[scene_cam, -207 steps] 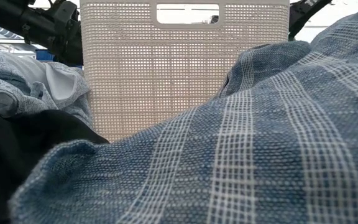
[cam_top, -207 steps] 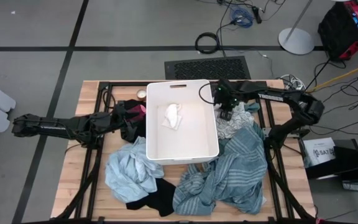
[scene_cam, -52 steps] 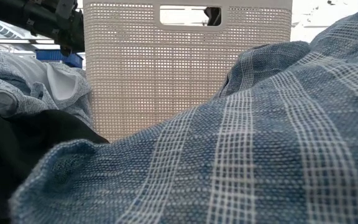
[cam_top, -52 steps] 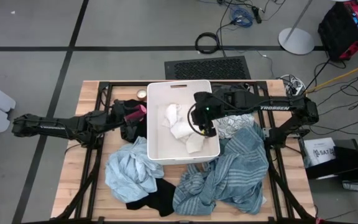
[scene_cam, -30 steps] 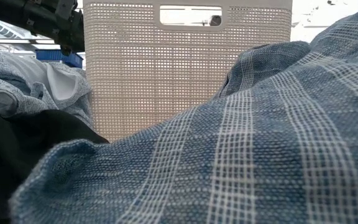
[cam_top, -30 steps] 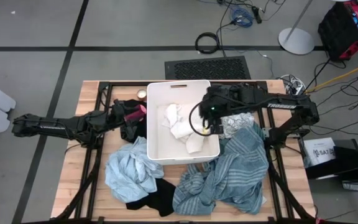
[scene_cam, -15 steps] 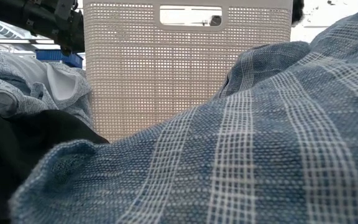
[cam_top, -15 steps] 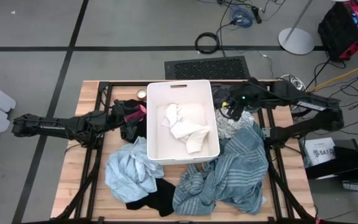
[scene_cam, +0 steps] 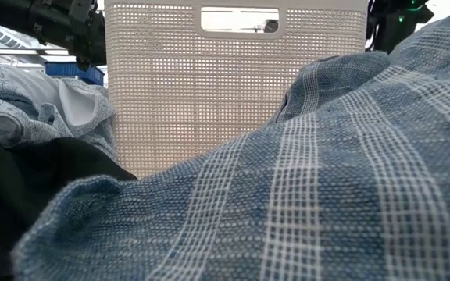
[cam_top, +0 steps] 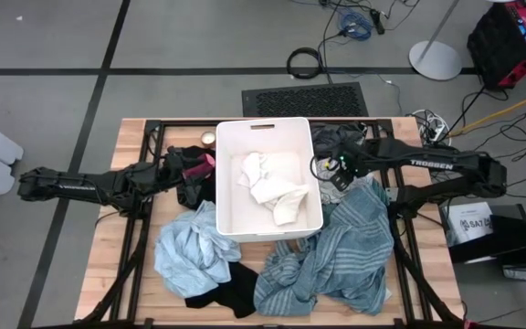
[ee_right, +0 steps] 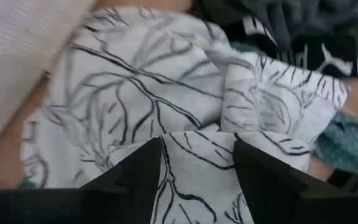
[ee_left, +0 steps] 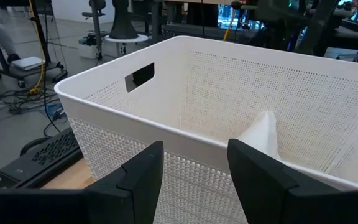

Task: Sort clothes
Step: Put the white patterned shirt into the laundry bin

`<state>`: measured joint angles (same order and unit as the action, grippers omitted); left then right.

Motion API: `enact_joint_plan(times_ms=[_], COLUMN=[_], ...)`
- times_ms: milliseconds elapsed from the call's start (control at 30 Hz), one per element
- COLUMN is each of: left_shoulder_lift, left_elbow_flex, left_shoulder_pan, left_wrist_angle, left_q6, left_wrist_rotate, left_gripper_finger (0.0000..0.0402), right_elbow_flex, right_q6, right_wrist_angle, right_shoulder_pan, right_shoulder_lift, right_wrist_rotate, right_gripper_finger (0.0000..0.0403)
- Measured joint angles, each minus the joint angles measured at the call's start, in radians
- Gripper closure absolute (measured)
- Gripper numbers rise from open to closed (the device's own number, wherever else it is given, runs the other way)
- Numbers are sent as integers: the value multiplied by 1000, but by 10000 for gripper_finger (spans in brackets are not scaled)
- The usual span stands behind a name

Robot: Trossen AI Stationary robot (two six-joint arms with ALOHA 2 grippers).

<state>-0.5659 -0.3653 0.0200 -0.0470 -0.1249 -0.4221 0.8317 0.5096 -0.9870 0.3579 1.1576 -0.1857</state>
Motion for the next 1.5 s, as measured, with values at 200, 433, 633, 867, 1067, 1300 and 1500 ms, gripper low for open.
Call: enact_joint_plan(times_ms=[200, 433, 633, 867, 1067, 1300, 1500], left_shoulder_lift=[0, 0, 0, 0, 0, 0, 0], left_elbow_flex=[0, 0, 0, 0, 0, 0, 0], left_shoulder_pan=[0, 0, 0, 0, 0, 0, 0], left_wrist_angle=[1, 1, 1, 1, 3, 4, 5], left_q6=[0, 0, 0, 0, 1, 1, 1], left_wrist_rotate=[0, 0, 0, 0, 0, 0, -1], left_gripper_finger=[214, 214, 214, 214, 214, 214, 214], right_elbow_flex=[-12, -12, -12, -12, 4, 127, 288], right_q6=[9, 61, 59, 25, -5, -64, -143], right_wrist_angle=[63, 71, 71, 71, 87, 86, 134], right_shoulder_pan=[3, 3, 3, 3, 3, 3, -7], right_shoulder_lift=[1, 1, 1, 1, -8, -22, -52], right_wrist_rotate=[3, 3, -1, -1, -2, -42, -82], right_gripper_finger=[213, 223, 317, 393, 400, 402, 402])
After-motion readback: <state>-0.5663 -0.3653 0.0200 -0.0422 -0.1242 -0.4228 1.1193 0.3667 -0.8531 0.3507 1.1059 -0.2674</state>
